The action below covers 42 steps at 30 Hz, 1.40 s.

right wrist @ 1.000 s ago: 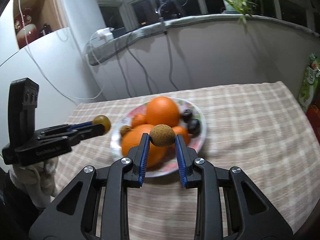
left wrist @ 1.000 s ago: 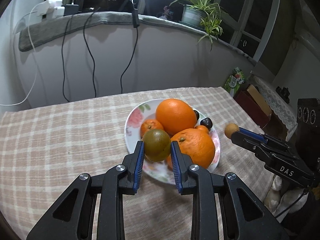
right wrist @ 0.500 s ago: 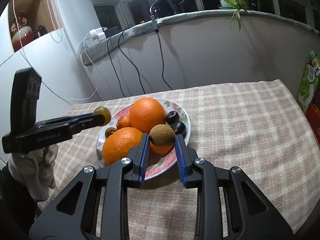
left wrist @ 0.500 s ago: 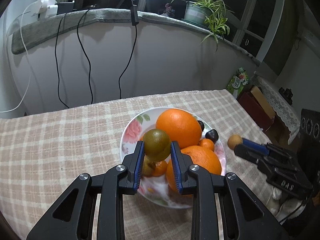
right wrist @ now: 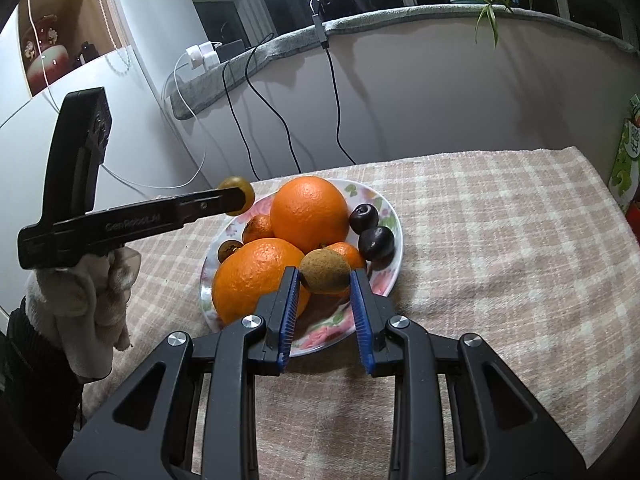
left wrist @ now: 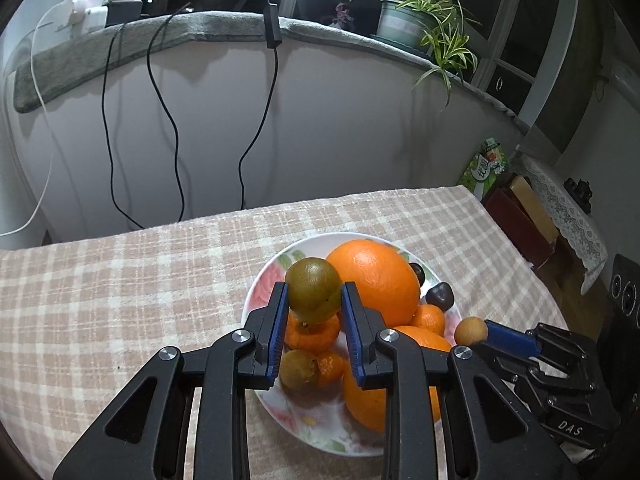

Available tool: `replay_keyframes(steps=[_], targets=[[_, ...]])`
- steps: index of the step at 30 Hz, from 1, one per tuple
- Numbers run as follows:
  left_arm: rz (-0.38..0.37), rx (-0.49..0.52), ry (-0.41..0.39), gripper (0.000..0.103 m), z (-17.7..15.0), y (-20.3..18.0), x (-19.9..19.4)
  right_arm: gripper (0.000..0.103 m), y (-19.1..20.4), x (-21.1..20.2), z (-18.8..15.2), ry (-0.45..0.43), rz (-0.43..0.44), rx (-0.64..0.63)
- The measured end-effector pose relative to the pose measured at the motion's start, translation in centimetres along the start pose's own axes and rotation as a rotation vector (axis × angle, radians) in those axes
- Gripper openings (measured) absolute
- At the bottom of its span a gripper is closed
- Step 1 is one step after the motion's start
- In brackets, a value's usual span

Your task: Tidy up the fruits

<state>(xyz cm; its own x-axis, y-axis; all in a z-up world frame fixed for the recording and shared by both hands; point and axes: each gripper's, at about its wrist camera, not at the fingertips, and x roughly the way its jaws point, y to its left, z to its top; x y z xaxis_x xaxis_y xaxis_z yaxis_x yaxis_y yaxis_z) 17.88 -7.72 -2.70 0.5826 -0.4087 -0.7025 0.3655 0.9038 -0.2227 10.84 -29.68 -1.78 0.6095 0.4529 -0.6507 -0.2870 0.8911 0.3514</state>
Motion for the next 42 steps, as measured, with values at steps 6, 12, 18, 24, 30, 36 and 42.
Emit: replay_keyframes(steps=[6, 12, 18, 24, 30, 36, 42], targets=[[0.002, -0.001, 0.004, 0.025, 0.1, 0.0, 0.3, 0.027, -0.1, 0.0, -0.1, 0.002, 0.009, 0.005], [0.009, 0.004, 0.001, 0.026, 0.2, -0.3, 0.2, 0.027, 0.1, -0.1, -0.2, 0.004, 0.02, -0.005], [0.014, 0.013, 0.0, 0.029, 0.3, -0.5, 0.2, 0.028, 0.1, -0.1, -0.2, 0.005, 0.025, -0.006], [0.015, 0.018, -0.013, 0.039, 0.4, -0.7, -0.2, 0.028, 0.1, -0.2, -0.1, 0.0, 0.028, -0.012], [0.021, 0.025, -0.016, 0.046, 0.4, -0.8, -0.4, 0.055, 0.3, -0.5, -0.1, -0.019, 0.031, -0.02], [0.026, 0.025, -0.022, 0.055, 0.3, -0.9, -0.6, 0.067, 0.3, -0.7, -0.2, -0.024, 0.031, -0.021], [0.044, 0.037, -0.028, 0.069, 0.2, -1.3, -1.0, 0.079, 0.3, -1.0, -0.2, -0.033, 0.028, -0.025]])
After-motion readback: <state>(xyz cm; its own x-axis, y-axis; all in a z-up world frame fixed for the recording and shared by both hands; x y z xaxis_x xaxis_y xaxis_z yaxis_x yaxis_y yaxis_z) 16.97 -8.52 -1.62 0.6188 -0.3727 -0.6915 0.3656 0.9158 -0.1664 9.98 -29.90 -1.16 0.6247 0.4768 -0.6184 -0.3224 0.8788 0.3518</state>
